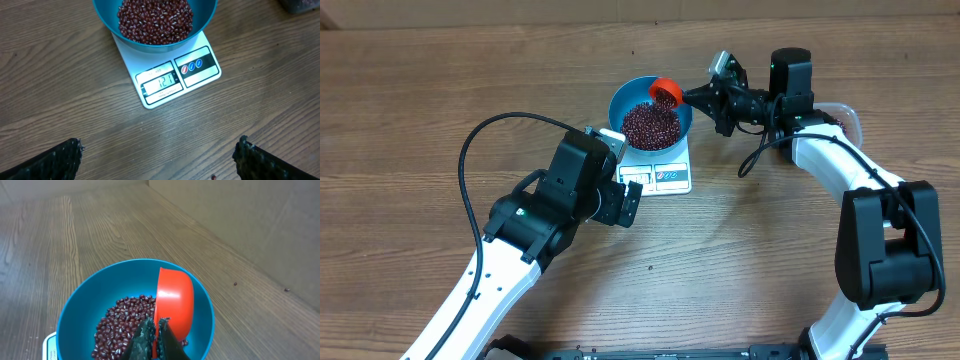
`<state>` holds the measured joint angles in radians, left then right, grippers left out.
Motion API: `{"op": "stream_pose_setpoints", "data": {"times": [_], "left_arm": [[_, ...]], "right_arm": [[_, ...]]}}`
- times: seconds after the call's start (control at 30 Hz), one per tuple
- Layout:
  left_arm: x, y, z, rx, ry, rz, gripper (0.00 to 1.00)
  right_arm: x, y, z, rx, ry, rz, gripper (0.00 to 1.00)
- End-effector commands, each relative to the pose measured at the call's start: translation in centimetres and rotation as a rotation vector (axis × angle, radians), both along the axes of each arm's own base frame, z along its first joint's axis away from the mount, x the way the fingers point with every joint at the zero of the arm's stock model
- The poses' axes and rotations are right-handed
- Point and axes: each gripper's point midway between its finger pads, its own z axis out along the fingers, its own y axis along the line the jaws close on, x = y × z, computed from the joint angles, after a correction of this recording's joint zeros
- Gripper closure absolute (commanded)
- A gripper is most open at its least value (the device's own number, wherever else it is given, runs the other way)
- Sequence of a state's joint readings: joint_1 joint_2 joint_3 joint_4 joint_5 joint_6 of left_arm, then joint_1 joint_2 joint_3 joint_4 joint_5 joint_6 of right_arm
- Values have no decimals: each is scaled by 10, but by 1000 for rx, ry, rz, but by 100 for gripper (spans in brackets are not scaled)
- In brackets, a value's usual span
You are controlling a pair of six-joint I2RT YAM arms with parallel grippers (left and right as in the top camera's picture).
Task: Scoop item into bowl and weigh 150g on scale
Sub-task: 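Hold the red cup inverted over the bowl, shaking out beans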
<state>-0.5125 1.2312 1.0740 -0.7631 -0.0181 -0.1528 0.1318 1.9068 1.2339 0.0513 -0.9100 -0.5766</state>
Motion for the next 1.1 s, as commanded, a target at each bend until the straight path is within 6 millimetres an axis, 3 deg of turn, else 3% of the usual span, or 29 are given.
{"op": "stream_pose_setpoints", "data": {"times": [0.0,0.93,1.07], "left_arm": [[4,-4,10,-10,-24,-20,0],[4,-4,10,-10,-24,-20,1],[4,-4,10,-10,-24,-20,0]], "right_arm": [[-3,4,-4,-20,-49,36,96],[-2,4,-3,-120,-281,118,96],[-5,8,6,-101,-349,162,96]]}}
